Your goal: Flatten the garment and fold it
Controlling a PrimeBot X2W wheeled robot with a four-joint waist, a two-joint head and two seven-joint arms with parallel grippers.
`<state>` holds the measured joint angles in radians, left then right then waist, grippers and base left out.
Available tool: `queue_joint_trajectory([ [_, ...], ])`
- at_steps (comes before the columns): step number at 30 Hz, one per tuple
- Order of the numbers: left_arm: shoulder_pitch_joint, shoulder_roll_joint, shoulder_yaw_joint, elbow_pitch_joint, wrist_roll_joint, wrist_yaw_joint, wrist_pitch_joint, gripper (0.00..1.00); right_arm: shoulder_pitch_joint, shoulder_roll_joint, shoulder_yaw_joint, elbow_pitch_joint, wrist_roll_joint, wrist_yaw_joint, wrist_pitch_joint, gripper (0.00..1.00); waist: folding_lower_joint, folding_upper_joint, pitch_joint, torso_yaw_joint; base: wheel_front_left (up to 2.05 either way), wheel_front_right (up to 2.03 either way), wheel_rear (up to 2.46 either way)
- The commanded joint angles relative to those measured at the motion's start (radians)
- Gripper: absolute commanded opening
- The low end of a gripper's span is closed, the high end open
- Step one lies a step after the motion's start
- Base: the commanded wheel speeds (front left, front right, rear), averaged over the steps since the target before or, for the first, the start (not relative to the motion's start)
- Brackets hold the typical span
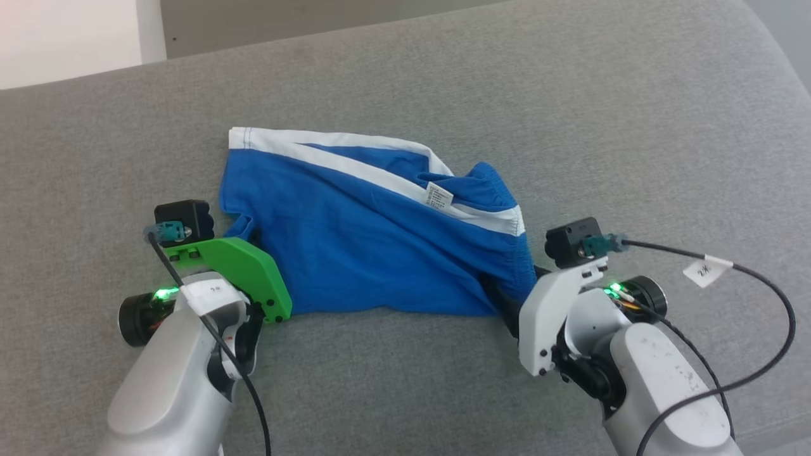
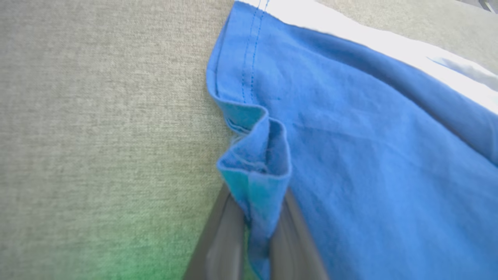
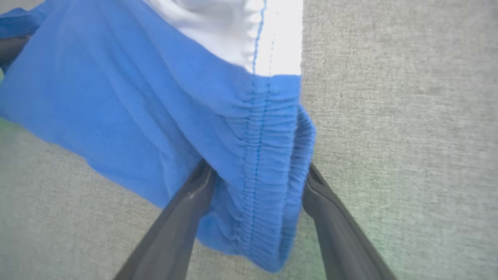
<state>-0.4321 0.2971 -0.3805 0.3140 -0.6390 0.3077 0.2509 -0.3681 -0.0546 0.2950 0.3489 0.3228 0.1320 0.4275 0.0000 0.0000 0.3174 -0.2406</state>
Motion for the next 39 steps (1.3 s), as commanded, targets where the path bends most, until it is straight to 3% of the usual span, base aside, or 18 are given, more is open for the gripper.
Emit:
queue_joint_trajectory([
  [1, 0.01, -0.006, -0.008, 0.019, 0.012, -0.005, -0.002, 0.0, -0.005, 0.004, 0.015, 0.015, 0.016, -0.001, 0.025, 0.49, 0.0, 0.0, 0.004, 0.011, 0.0, 0.0, 0.0],
  [2, 0.012, -0.007, -0.008, 0.018, 0.012, -0.007, -0.011, 0.0, -0.007, 0.004, 0.019, 0.013, 0.027, -0.001, 0.035, 0.2, 0.0, 0.0, 0.003, 0.014, 0.0, 0.0, 0.0],
  [3, 0.014, -0.008, -0.007, 0.016, 0.013, -0.009, -0.021, 0.0, -0.008, 0.004, 0.021, 0.008, 0.033, -0.001, 0.039, 0.0, 0.0, 0.0, 0.001, 0.016, 0.0, 0.0, 0.0],
  [9, 0.068, -0.011, 0.004, -0.023, 0.02, -0.001, -0.104, 0.0, 0.023, 0.004, -0.008, -0.054, 0.043, -0.001, 0.032, 0.0, 0.0, 0.0, -0.042, 0.034, 0.0, 0.0, 0.0],
  [15, 0.193, -0.019, -0.001, -0.13, 0.027, 0.028, -0.171, 0.0, 0.098, 0.004, -0.114, -0.16, 0.009, -0.001, 0.057, 0.0, 0.0, 0.0, -0.098, 0.069, 0.0, 0.0, 0.0],
  [23, 0.339, -0.034, -0.052, -0.266, 0.047, 0.069, -0.185, 0.0, 0.207, 0.004, -0.256, -0.274, -0.019, -0.001, 0.164, 0.0, 0.0, 0.0, -0.123, 0.111, 0.0, 0.0, 0.0],
  [31, 0.41, -0.089, -0.104, -0.274, 0.023, 0.07, -0.183, 0.0, 0.281, 0.004, -0.278, -0.266, -0.004, -0.001, 0.235, 0.0, 0.0, 0.0, -0.119, 0.155, 0.0, 0.0, 0.0],
  [32, 0.413, -0.095, -0.107, -0.269, 0.015, 0.066, -0.179, 0.0, 0.287, 0.004, -0.275, -0.264, -0.004, -0.001, 0.236, 0.17, 0.0, 0.0, -0.119, 0.159, 0.0, 0.0, 0.0],
  [33, 0.413, -0.101, -0.115, -0.262, 0.008, 0.059, -0.173, 0.18, 0.294, 0.004, -0.269, -0.264, -0.004, -0.001, 0.232, 0.82, 0.0, 0.0, -0.12, 0.163, 0.0, 0.0, 0.0],
  [34, 0.412, -0.104, -0.121, -0.258, 0.003, 0.05, -0.168, 0.58, 0.297, 0.004, -0.267, -0.268, -0.004, -0.001, 0.221, 1.0, 0.0, 0.0, -0.121, 0.166, 0.0, 0.0, 0.0],
  [35, 0.409, -0.108, -0.125, -0.257, -0.002, 0.039, -0.168, 1.0, 0.302, 0.004, -0.267, -0.276, -0.002, -0.001, 0.201, 1.0, 0.0, 0.0, -0.124, 0.169, 0.0, 0.0, 0.0],
  [39, 0.407, -0.112, -0.122, -0.265, -0.02, 0.006, -0.191, 1.0, 0.333, 0.004, -0.284, -0.318, -0.002, -0.001, 0.126, 1.0, 0.0, 0.0, -0.145, 0.179, 0.0, 0.0, 0.0],
])
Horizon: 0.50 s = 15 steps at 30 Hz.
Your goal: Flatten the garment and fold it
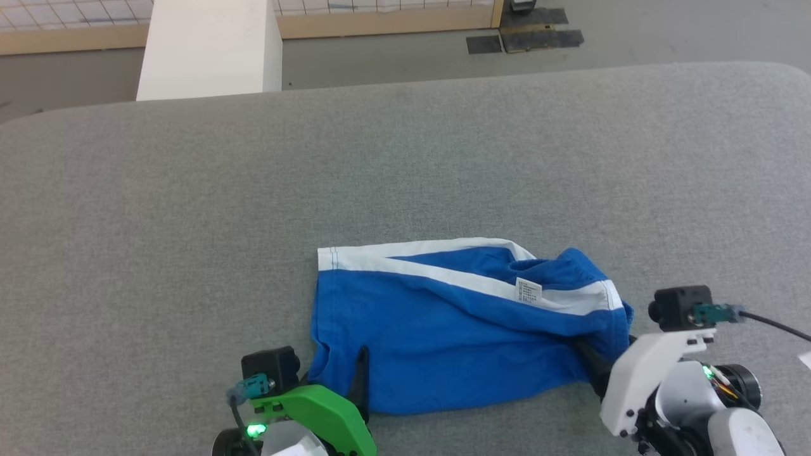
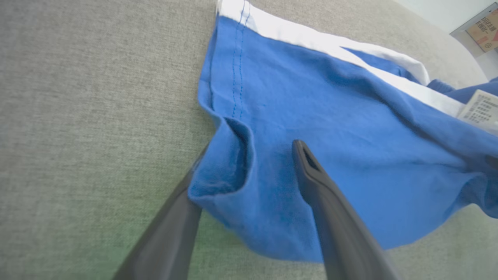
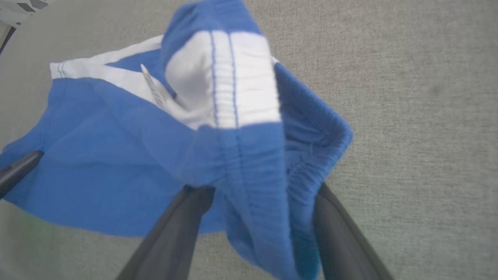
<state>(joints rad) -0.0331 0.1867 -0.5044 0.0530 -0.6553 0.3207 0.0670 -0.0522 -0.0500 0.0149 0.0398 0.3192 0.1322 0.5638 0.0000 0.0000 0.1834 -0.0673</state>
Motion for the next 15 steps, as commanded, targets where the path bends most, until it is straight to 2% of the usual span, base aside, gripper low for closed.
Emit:
queue_joint_trajectory([
  [1, 0.011, 0.001, 0.004, -0.008, -0.008, -0.012, -0.013, 1.0, 0.026, 0.0, -0.007, -0.021, -0.002, -0.002, -0.023, 1.0, 0.0, 0.0, -0.016, 0.006, 0.0, 0.0, 0.0],
  [8, 0.042, 0.041, 0.044, -0.076, 0.002, -0.044, -0.113, 1.0, 0.094, -0.006, -0.018, -0.136, -0.028, -0.002, -0.157, 1.0, 0.0, 0.0, -0.046, 0.0, 0.0, 0.0, 0.0],
  [15, 0.008, 0.068, 0.099, -0.074, 0.091, -0.072, -0.302, 1.0, 0.096, -0.014, -0.022, -0.139, -0.036, -0.002, -0.27, 1.0, 0.0, 0.0, -0.058, 0.005, 0.0, 0.0, 0.0],
])
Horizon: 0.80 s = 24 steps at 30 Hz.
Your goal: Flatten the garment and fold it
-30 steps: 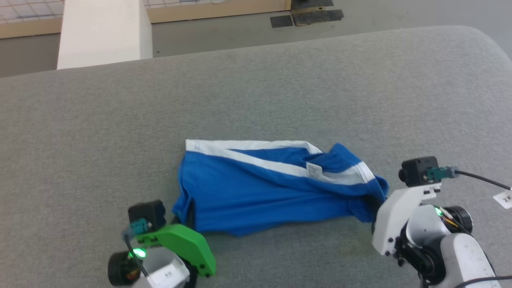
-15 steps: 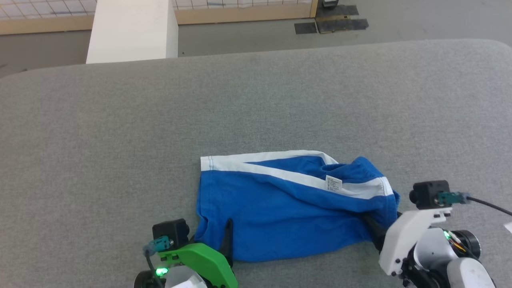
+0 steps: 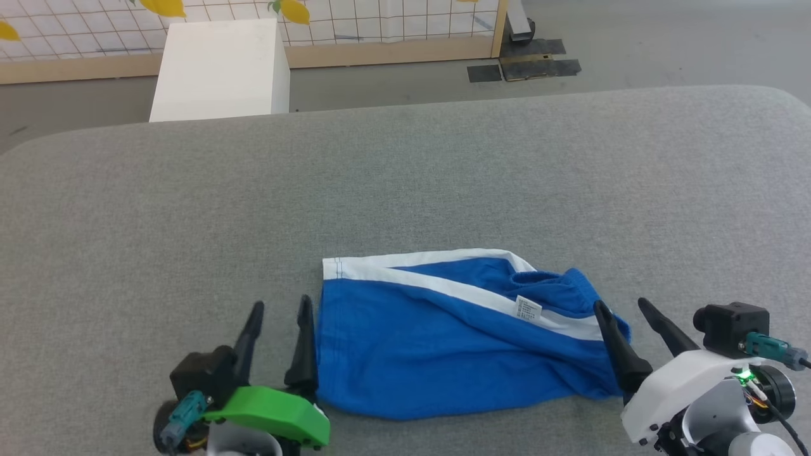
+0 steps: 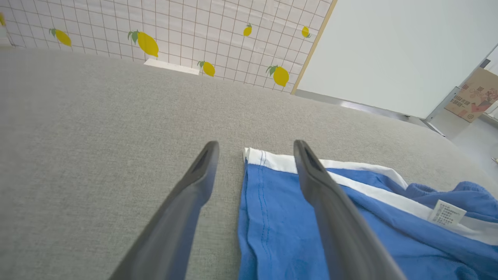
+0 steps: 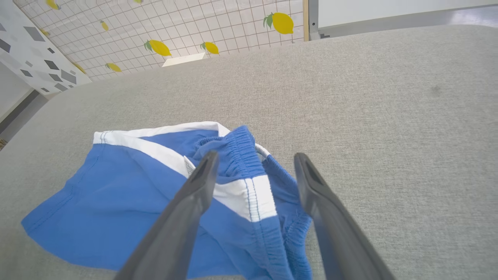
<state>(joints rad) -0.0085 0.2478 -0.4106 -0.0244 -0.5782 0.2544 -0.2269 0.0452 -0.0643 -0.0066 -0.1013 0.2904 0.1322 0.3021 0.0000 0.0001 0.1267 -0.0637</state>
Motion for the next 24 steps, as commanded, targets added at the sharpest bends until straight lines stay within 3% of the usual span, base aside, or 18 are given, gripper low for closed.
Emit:
queue_joint_trajectory([
  [1, -0.028, 0.01, 0.01, 0.009, 0.035, -0.01, -0.018, 1.0, -0.006, 0.0, 0.0, 0.011, -0.01, -0.002, -0.016, 1.0, 0.0, -0.0001, -0.002, 0.003, 0.0, 0.0, 0.0],
  [6, -0.098, 0.005, 0.075, 0.035, 0.148, -0.056, -0.034, 1.0, -0.05, -0.012, 0.008, 0.083, -0.03, -0.002, -0.034, 1.0, 0.0, -0.0001, 0.002, 0.008, 0.0, 0.0, 0.0],
  [12, -0.124, -0.046, 0.191, 0.03, 0.266, -0.08, -0.035, 1.0, -0.135, -0.017, 0.004, 0.187, -0.05, -0.002, -0.003, 1.0, 0.0, -0.0001, 0.013, 0.003, 0.0, 0.0, 0.0],
  [24, -0.108, -0.13, 0.3, 0.053, 0.363, -0.16, -0.035, 1.0, -0.271, -0.014, 0.006, 0.402, -0.008, -0.002, 0.206, 1.0, 0.0, -0.0001, 0.042, 0.027, 0.0, 0.0, 0.0],
])
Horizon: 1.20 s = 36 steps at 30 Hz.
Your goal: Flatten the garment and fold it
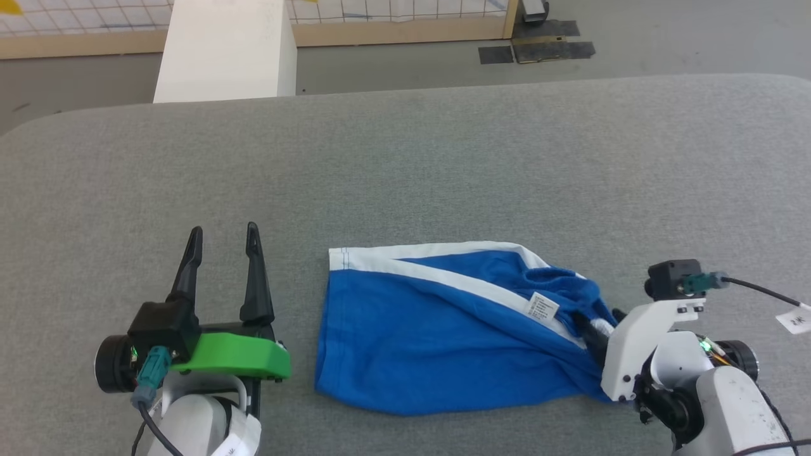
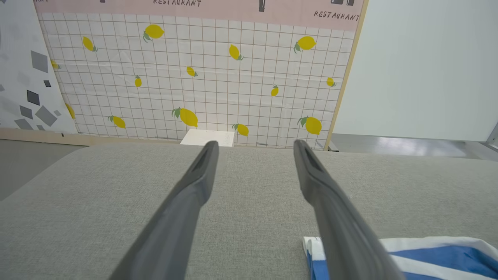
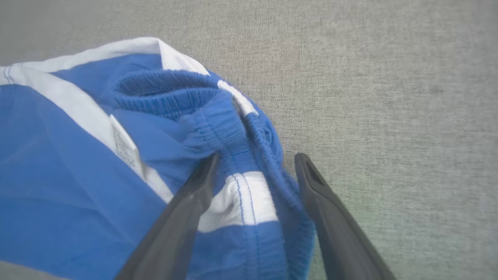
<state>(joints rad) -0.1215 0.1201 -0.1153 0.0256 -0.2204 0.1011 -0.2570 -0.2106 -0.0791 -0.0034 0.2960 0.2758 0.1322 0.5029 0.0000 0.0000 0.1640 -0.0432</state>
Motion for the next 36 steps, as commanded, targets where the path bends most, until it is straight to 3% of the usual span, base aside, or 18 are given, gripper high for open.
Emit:
queue_joint_trajectory([
  [1, 0.007, -0.007, 0.009, 0.004, 0.008, -0.012, -0.005, 1.0, -0.02, -0.002, 0.006, 0.014, 0.01, -0.002, 0.021, 1.0, 0.0, 0.0, 0.006, 0.009, 0.0, 0.0, 0.0],
  [7, 0.016, -0.031, 0.033, 0.011, 0.027, -0.039, -0.005, 1.0, -0.038, -0.007, 0.001, 0.067, 0.02, -0.002, 0.123, 1.0, 0.0, 0.0, 0.01, 0.026, 0.0, 0.0, 0.0],
  [8, 0.017, -0.034, 0.036, 0.012, 0.03, -0.043, -0.005, 1.0, -0.04, -0.005, -0.005, 0.074, 0.026, -0.002, 0.138, 0.92, 0.0, 0.0, 0.01, 0.028, 0.0, 0.0, 0.0],
  [9, 0.019, -0.037, 0.039, 0.014, 0.032, -0.046, -0.005, 1.0, -0.041, -0.003, -0.009, 0.076, 0.03, -0.002, 0.148, 0.58, 0.0, 0.0, 0.01, 0.029, 0.0, 0.0, 0.0],
  [10, 0.02, -0.04, 0.042, 0.016, 0.034, -0.05, -0.005, 1.0, -0.042, 0.001, -0.014, 0.074, 0.035, -0.002, 0.152, 0.42, 0.0, 0.0, 0.01, 0.03, 0.0, 0.0, 0.0],
  [11, 0.021, -0.042, 0.046, 0.018, 0.036, -0.053, -0.005, 1.0, -0.044, 0.003, -0.022, 0.07, 0.038, -0.002, 0.148, 0.03, 0.0, 0.0, 0.009, 0.03, 0.0, 0.0, 0.0],
  [12, 0.023, -0.044, 0.05, 0.021, 0.037, -0.056, -0.005, 1.0, -0.046, 0.006, -0.033, 0.067, 0.042, -0.002, 0.142, 0.0, 0.0, 0.0, 0.008, 0.03, 0.0, 0.0, 0.0],
  [18, 0.033, -0.053, 0.068, 0.032, 0.045, -0.071, -0.005, 1.0, -0.057, 0.01, -0.132, 0.046, 0.03, -0.002, 0.106, 0.0, 0.0, 0.0, -0.007, 0.022, 0.0, 0.0, 0.0],
  [20, 0.036, -0.058, 0.075, 0.037, 0.05, -0.08, -0.005, 1.0, -0.074, -0.015, -0.237, 0.027, -0.014, -0.002, 0.094, 0.0, 0.0, 0.0, -0.014, 0.02, 0.0, 0.0, 0.0],
  [25, 0.029, -0.063, 0.075, 0.043, 0.053, -0.09, -0.005, 1.0, -0.111, -0.044, -0.349, -0.003, -0.089, -0.002, 0.098, 0.0, 0.0, 0.0, -0.012, 0.025, 0.0, 0.0, 0.0],
  [28, 0.024, -0.065, 0.072, 0.049, 0.054, -0.094, -0.005, 1.0, -0.133, -0.023, -0.38, -0.048, -0.1, -0.002, 0.136, 0.0, 0.0, 0.0, -0.012, 0.033, 0.0, 0.0, 0.0],
  [36, 0.018, -0.068, 0.077, 0.064, 0.053, -0.104, -0.005, 1.0, -0.063, 0.02, -0.22, -0.267, -0.018, -0.002, 0.271, 0.0, 0.0, 0.0, -0.021, 0.049, 0.0, 0.0, 0.0],
])
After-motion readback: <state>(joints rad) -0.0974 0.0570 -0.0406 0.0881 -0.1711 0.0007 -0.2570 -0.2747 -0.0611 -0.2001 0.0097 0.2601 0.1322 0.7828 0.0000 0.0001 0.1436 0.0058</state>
